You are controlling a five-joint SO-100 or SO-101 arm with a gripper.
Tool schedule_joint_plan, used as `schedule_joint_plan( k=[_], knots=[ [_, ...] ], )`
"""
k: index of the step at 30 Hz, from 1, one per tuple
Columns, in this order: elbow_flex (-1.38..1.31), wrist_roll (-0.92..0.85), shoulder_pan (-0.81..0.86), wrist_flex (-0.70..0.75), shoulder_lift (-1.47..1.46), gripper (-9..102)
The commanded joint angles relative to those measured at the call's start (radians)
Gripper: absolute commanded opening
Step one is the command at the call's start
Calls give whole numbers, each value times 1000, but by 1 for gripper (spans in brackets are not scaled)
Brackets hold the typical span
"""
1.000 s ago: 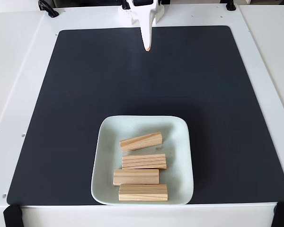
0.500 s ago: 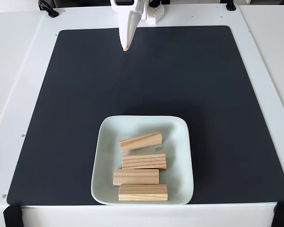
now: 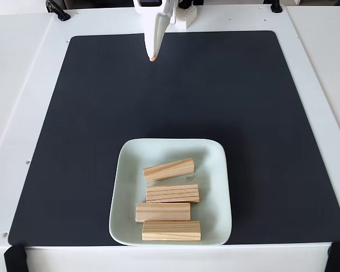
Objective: Pick up the wooden block and place them on the plate.
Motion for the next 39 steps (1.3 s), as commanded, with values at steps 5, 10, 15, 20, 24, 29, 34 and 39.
schedule_joint_plan(
  k=[5,10,15,20,24,29,34,39],
  knots=[
    [5,-8,-12,-3,11,-1],
    [5,-9,-15,-3,11,-1],
    [5,-80,-46,-3,11,-1],
    [6,-130,-67,-3,11,-1],
    [6,-126,-64,-3,11,0],
    [5,-127,-71,-3,11,-1],
    [3,-121,-71,-3,9,0],
    [2,-129,-74,-3,9,0]
  ],
)
